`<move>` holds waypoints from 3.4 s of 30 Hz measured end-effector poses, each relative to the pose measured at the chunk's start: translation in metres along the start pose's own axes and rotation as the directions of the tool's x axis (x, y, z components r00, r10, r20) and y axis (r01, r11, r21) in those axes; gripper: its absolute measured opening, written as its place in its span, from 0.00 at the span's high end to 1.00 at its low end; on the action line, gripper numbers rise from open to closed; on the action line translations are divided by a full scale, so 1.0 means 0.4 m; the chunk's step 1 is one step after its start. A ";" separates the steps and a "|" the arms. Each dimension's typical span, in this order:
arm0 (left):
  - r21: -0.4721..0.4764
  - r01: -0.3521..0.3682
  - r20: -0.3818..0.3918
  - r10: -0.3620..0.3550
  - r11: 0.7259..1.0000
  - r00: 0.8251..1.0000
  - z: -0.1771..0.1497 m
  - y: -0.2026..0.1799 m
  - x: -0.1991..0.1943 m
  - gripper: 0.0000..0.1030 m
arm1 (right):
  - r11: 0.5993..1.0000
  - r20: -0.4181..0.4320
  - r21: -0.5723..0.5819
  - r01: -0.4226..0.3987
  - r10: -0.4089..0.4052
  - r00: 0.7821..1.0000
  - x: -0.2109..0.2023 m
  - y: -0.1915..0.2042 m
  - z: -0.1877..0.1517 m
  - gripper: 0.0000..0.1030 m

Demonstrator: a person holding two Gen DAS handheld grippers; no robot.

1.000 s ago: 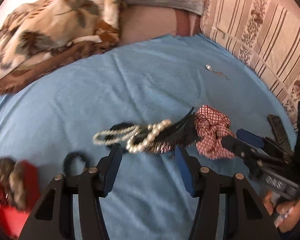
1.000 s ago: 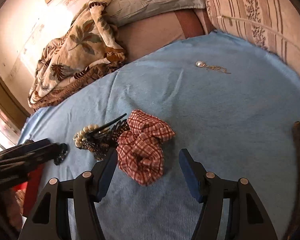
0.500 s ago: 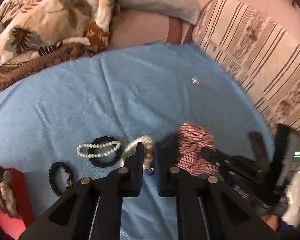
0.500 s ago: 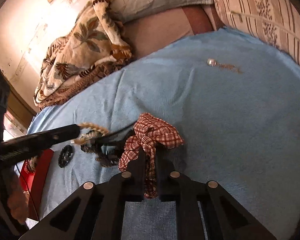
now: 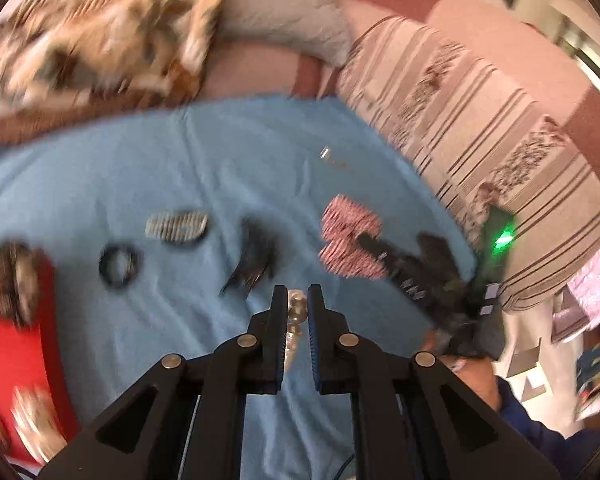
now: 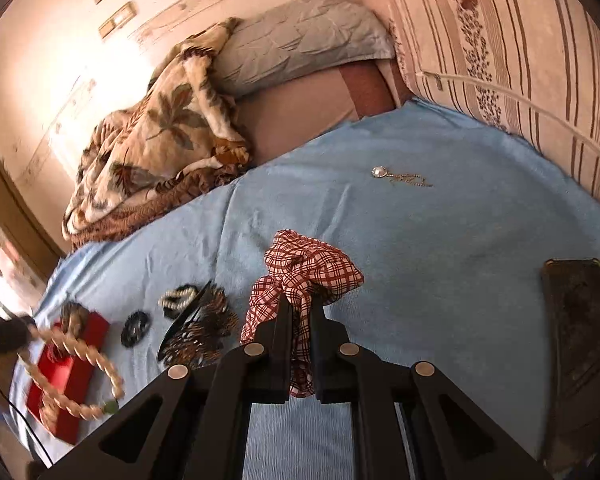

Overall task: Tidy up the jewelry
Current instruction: 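Grasp the pearl bracelet with the left gripper while the right grasps the plaid scrunchie, then carry the pearl bracelet and plaid scrunchie into the red tray and release both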

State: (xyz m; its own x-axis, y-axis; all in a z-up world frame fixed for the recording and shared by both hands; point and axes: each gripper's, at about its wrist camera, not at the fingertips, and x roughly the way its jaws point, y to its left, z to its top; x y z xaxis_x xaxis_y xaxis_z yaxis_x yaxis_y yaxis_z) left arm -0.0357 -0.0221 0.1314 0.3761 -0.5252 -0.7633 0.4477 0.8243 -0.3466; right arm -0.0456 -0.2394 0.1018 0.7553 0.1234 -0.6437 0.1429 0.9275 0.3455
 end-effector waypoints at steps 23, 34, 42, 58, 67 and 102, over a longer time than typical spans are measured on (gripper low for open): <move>-0.070 -0.247 -0.108 0.239 0.967 0.965 -0.175 0.173 0.133 0.64 | 0.998 -0.126 0.053 0.031 -0.024 0.992 0.001 0.020 -0.140 0.45; 0.005 -0.291 -0.084 0.290 0.957 0.953 -0.198 0.114 0.143 0.91 | 0.997 -0.151 -0.056 0.043 -0.051 0.987 0.025 0.064 -0.156 0.76; -0.021 -0.241 0.012 0.242 0.970 0.970 -0.190 0.084 0.010 0.91 | 0.985 -0.118 -0.117 0.123 -0.137 0.984 0.013 0.090 -0.180 0.84; -0.143 -0.352 0.211 0.376 0.925 0.902 -0.198 0.241 -0.317 0.91 | 0.960 -0.092 -0.278 0.033 -0.061 0.994 -0.085 0.289 -0.108 0.89; -0.283 -0.408 0.188 0.467 0.868 0.864 -0.210 0.493 -0.373 0.91 | 0.913 -0.191 -0.359 -0.191 0.129 0.973 -0.032 0.588 -0.088 0.89; -0.513 -0.390 0.193 0.545 0.765 0.816 -0.287 0.814 -0.437 0.59 | 0.825 -0.403 -0.489 -0.283 0.074 0.912 0.225 0.965 -0.219 0.63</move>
State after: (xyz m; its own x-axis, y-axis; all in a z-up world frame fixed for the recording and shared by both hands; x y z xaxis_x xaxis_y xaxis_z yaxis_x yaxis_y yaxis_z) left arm -0.0489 0.3622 0.0893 0.7071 -0.0204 -0.7068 -0.2200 0.9436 -0.2474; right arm 0.0214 0.1608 0.1174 0.4413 0.3237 -0.8370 -0.4089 0.9027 0.1335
